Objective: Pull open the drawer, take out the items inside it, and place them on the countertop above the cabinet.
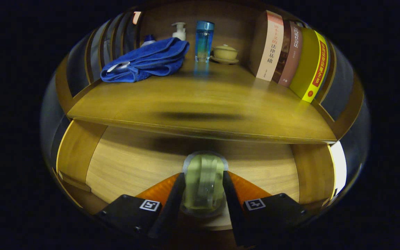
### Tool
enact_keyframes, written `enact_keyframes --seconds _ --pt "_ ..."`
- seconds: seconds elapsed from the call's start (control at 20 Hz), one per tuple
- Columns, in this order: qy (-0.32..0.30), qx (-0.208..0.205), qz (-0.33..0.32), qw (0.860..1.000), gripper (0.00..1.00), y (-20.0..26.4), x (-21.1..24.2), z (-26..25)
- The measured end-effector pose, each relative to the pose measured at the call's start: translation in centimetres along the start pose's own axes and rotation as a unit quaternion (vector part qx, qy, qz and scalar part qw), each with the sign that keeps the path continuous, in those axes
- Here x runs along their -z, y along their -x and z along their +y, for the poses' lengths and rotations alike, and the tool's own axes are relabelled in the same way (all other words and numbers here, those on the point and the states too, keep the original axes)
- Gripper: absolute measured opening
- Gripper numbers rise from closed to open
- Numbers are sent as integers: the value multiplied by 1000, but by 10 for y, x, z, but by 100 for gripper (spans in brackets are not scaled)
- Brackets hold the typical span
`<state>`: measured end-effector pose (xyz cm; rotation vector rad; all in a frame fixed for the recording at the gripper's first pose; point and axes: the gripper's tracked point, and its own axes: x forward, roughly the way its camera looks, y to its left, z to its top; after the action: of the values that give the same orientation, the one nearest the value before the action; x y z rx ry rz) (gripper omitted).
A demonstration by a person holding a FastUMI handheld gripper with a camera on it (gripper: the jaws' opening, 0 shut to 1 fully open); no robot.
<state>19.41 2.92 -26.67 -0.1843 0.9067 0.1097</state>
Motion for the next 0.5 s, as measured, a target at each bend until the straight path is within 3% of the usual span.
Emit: enact_keyframes --seconds 0.2,0.5 --pt "-18 19 -6 1000 27 3 -5 -9" --pt "-26 6 -50 998 24 35 -20 -2"
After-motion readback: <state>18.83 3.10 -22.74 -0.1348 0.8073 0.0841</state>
